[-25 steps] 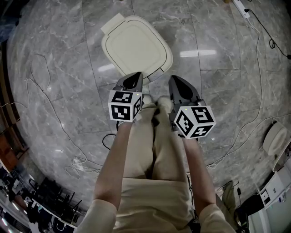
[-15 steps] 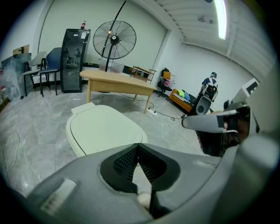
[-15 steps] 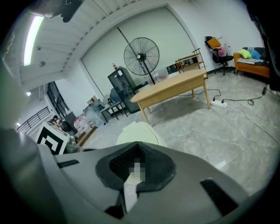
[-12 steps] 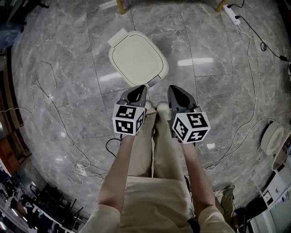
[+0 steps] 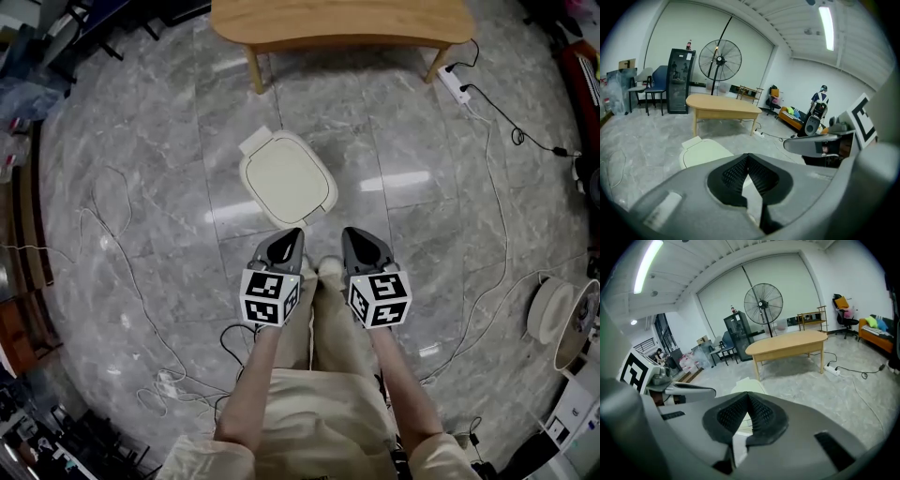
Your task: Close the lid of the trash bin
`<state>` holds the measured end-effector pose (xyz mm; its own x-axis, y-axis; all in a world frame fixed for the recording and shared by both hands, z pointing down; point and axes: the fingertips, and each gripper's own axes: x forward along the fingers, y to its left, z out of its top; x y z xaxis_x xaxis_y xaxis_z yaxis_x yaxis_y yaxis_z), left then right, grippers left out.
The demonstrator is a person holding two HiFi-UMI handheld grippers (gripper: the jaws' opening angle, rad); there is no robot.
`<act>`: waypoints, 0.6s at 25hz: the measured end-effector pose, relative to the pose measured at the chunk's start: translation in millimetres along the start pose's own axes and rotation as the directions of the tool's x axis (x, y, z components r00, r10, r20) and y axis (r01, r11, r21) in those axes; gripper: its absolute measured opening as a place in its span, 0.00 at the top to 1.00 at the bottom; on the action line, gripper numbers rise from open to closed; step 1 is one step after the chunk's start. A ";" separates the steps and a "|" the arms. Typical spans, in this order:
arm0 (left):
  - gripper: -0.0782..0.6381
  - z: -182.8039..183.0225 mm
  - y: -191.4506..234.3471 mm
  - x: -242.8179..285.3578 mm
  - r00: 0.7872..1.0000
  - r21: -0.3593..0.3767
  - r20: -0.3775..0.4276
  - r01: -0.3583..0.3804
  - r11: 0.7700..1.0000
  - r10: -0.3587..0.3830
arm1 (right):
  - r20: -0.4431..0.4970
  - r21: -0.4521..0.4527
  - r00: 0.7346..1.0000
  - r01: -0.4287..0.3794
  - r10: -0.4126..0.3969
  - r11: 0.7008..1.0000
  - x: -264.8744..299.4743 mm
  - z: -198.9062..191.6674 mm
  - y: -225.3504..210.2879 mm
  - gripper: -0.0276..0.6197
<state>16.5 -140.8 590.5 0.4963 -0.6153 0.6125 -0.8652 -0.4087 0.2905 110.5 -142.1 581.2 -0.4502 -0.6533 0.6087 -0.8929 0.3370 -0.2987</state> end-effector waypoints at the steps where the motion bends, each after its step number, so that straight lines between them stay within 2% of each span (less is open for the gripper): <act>1: 0.86 4.7 -3.1 -3.7 1.000 0.001 0.006 0.005 1.000 -0.005 | -0.001 -0.004 1.000 0.002 -0.002 1.000 -3.0 3.4 0.6 0.95; 6: 0.86 28.3 -12.6 -25.2 0.999 -0.002 0.039 0.012 1.000 -0.011 | 0.007 -0.029 1.000 -0.009 0.009 1.000 -16.1 27.0 7.2 0.95; 15: 0.86 69.2 -33.5 -72.1 0.993 0.072 0.099 0.053 0.996 -0.060 | 0.054 -0.124 0.997 -0.050 0.057 0.991 -42.5 76.0 21.6 0.95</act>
<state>14.7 -129.4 485.7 0.5522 -0.6530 0.5183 -0.8300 -0.4887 0.2686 109.6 -158.6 493.0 -0.5000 -0.6690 0.5499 -0.8613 0.4504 -0.2351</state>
